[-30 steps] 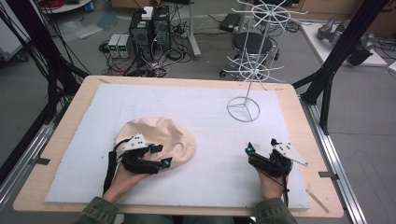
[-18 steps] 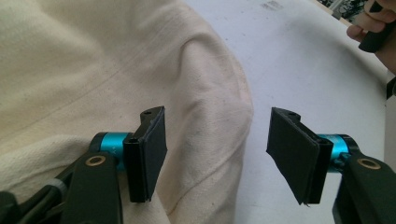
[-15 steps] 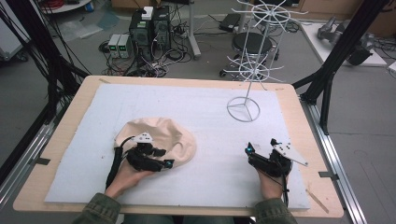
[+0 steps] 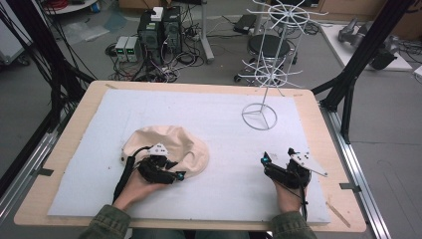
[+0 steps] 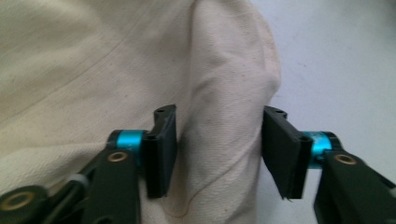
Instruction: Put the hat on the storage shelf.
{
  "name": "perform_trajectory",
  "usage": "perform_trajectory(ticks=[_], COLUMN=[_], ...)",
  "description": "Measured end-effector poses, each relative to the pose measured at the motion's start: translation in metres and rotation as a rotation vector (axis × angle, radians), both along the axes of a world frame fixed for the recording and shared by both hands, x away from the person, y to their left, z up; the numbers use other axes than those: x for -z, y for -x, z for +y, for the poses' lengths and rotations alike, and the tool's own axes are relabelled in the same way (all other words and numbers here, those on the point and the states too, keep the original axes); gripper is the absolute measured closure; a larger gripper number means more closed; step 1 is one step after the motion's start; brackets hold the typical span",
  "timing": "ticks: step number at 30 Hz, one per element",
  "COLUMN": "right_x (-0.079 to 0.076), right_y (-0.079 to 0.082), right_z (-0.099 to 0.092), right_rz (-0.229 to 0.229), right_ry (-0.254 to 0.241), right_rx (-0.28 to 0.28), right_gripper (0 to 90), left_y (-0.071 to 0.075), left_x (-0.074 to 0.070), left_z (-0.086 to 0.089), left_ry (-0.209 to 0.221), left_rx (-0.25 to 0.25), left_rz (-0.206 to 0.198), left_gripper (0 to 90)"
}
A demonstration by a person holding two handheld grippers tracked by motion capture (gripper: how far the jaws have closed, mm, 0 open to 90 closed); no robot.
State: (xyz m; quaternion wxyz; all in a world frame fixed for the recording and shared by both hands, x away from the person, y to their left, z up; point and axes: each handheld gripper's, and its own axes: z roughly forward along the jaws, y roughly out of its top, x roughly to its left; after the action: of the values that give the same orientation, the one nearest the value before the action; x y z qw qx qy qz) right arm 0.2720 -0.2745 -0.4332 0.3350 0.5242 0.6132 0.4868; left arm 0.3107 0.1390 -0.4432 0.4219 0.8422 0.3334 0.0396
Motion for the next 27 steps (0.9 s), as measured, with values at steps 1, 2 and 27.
perform_trajectory(ticks=[1,2,27], right_x=[0.000,0.000,0.000], right_y=[0.000,0.000,-0.001], right_z=[0.000,0.000,0.000], right_rz=[0.001,0.001,0.012], right_ry=[0.002,0.002,-0.011], right_rx=[0.000,0.000,-0.005], right_gripper=[8.0,8.0,8.0], left_y=[0.002,0.002,0.022], left_x=[0.000,0.000,-0.010], left_z=[-0.002,-0.002,0.000], left_ry=[-0.007,-0.007,0.071], left_rx=[0.022,0.022,0.099], left_rz=[-0.017,-0.017,-0.235], left_gripper=[56.8,59.6,80.8])
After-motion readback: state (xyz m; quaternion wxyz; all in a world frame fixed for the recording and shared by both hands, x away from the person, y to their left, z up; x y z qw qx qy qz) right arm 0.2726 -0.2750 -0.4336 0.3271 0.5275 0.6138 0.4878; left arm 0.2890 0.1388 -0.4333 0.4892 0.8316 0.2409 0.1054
